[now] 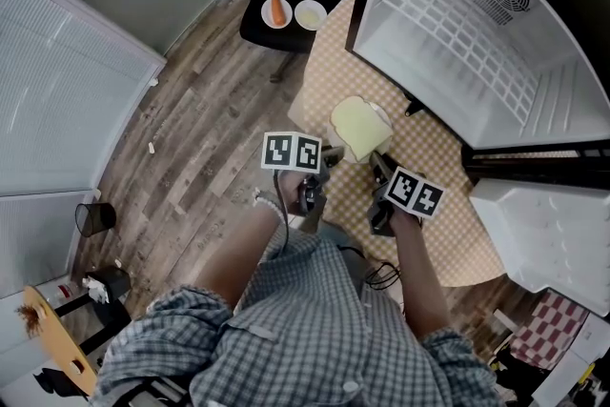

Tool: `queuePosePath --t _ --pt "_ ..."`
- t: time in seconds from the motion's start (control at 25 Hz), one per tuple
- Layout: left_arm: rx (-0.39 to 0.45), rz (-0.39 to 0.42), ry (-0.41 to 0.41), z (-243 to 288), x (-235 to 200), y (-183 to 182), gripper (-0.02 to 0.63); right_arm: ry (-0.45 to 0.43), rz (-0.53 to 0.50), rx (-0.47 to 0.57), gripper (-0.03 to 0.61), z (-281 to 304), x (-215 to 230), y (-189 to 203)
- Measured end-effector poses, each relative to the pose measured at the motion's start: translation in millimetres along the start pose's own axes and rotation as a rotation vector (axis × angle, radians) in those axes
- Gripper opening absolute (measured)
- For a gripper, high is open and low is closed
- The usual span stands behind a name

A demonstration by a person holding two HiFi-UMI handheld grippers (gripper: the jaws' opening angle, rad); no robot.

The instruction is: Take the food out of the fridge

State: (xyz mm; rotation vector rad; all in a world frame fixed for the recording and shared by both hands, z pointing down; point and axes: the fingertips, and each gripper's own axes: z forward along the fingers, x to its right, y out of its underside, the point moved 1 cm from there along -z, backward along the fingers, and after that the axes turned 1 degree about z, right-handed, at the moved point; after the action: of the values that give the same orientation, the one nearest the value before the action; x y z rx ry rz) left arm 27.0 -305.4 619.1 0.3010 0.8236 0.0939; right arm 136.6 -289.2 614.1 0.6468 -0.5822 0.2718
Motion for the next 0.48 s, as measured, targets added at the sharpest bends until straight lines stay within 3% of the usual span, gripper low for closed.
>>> queuePosePath --t 0.28,0.48 --pt "0.045 0.053 -0.071 -18 -10 -10 0.096 0.073 -0.045 0.035 0.072 -13 15 -9" --pt "0.120 0.099 -0.117 -37 -7 -22 0.009 0.130 -0.116 0.099 0.041 -34 15 -22"
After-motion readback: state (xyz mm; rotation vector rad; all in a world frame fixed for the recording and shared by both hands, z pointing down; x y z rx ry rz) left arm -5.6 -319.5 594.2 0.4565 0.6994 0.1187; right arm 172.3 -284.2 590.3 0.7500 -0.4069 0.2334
